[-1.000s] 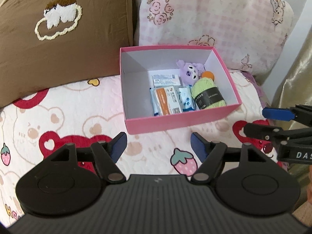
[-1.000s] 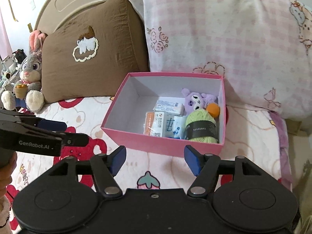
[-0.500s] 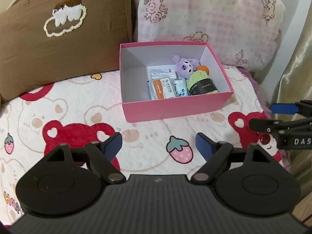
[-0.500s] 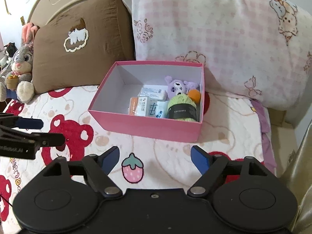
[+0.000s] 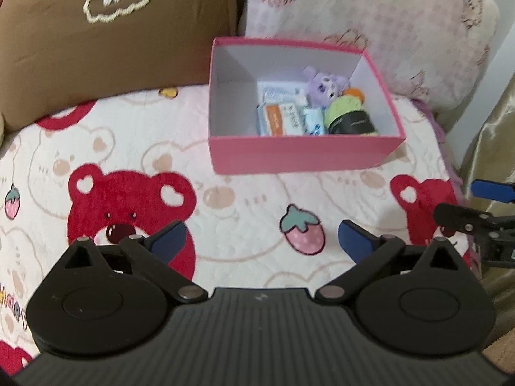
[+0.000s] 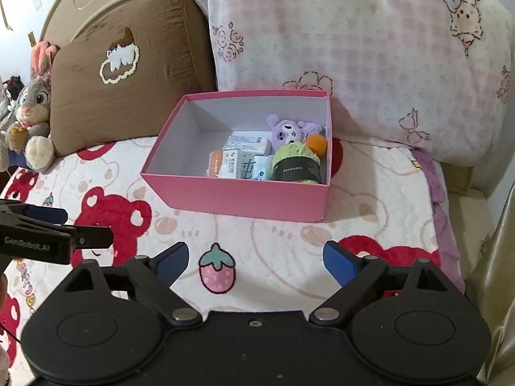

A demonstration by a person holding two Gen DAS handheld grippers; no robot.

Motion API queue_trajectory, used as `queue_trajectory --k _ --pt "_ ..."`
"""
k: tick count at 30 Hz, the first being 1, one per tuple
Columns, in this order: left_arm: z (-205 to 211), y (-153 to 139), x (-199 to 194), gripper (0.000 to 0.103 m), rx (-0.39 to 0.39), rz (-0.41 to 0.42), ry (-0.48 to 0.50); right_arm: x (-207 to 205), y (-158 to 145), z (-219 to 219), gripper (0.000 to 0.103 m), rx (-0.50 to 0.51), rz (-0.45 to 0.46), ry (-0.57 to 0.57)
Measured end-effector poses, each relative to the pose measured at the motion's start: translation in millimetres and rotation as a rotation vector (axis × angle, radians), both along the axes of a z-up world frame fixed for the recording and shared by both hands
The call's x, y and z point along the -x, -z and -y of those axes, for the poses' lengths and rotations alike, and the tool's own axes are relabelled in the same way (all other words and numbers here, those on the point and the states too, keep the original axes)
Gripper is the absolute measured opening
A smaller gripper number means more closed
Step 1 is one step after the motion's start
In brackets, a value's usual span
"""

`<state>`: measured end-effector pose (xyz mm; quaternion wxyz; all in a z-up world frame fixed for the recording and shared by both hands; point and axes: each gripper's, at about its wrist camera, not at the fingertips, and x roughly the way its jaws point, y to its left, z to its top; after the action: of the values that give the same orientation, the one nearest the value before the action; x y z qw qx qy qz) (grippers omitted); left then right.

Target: Organize objects

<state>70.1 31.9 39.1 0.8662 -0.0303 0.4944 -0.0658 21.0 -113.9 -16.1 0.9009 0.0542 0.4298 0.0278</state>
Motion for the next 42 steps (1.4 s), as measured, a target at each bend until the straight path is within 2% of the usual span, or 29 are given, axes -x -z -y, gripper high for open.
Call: queue_trajectory --k 11,23,28,32,37,42 --pt "7.5 8.2 0.8 0.102 -0.059 -0.022 0.003 2.5 5.5 1.3 0.094 0.035 -0.01 0.028" --pt "14.5 -6.3 18.2 0.102 -0.094 0.016 0.002 7.5 2.1 0.8 0.094 0.096 -0.01 0.045" --pt "14.8 -3.8 16.5 0.103 -0.084 -0.02 0.003 10.4 0.6 3.0 0.095 0.085 -0.011 0.054" --pt "12.8 -2.3 15.8 0.103 -0.074 -0.013 -0.002 11.1 1.5 5.2 0.095 0.08 -0.018 0.059" --pt "13.4 1.8 13.9 0.103 -0.116 -0.01 -0.003 13.3 2.2 5.5 0.095 0.074 -0.028 0.073" --pt "13.6 6.5 10.4 0.103 -0.126 -0.025 0.006 16.8 -0.6 4.6 0.095 0.079 -0.022 0.064"
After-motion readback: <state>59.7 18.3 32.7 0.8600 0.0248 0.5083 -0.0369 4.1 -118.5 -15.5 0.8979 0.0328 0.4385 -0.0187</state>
